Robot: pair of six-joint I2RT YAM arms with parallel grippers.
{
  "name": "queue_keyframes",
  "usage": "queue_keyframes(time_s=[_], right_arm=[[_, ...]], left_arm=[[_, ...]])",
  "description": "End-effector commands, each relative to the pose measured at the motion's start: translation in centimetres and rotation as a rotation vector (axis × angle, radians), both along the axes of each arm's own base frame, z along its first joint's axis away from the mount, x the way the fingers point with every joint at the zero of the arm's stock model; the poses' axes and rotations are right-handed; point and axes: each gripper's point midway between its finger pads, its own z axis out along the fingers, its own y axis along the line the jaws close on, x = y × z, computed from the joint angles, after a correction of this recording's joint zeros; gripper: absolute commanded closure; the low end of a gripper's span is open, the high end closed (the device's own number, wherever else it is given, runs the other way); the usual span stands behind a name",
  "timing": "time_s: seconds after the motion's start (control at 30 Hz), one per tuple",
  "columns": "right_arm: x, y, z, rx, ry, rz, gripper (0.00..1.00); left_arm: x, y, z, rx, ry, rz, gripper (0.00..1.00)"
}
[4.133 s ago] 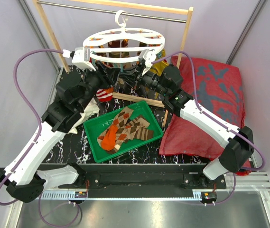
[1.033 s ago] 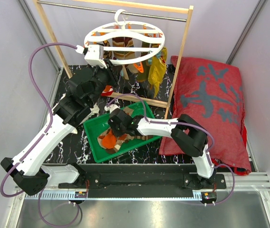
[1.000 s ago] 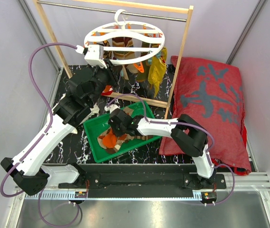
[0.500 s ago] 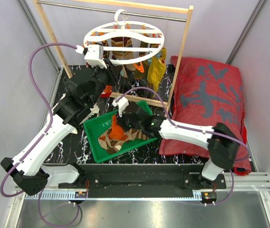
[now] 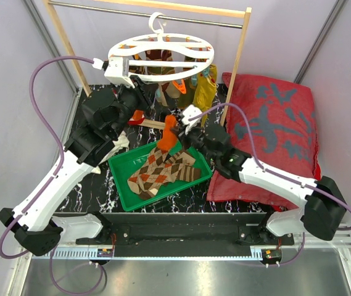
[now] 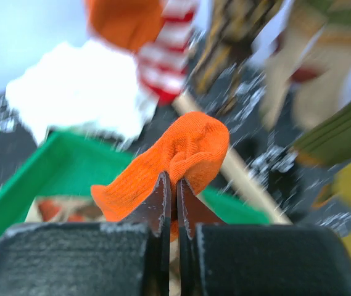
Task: Clip the socks to the hanger
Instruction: Pick up the sock from the bin, then clamp the sock onto the hanger.
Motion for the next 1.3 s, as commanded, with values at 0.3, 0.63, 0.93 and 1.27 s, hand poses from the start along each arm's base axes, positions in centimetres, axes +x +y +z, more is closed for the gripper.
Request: queue_keyframes(time_s=[0.3,0.63,0.93,1.27], right_arm=[[-0.3,-2.0,14.4,0.328,-0.322,0.039,0.98],[-1.4,-1.3,17.1,0.383,-0.364,0.120,0.98],[-1.4,-1.3,17.3,0.401,-0.358,0.129,0.98],[-0.3,-1.7,16.9,0.415,-0.343,0.095,0.98]], left_arm=[[-1.3,-1.4,2.7,-0.112,-0.028,-0.098,0.99],[-1.3,-2.1,2.4,-0.128,-0.007,-0.124,0.99],[-1.5,-2.8,2.6,-0.157,0.000,-0.159,0.99],[-1.9,-3.4,2.4,-0.182,0.018,-0.196,0.99]])
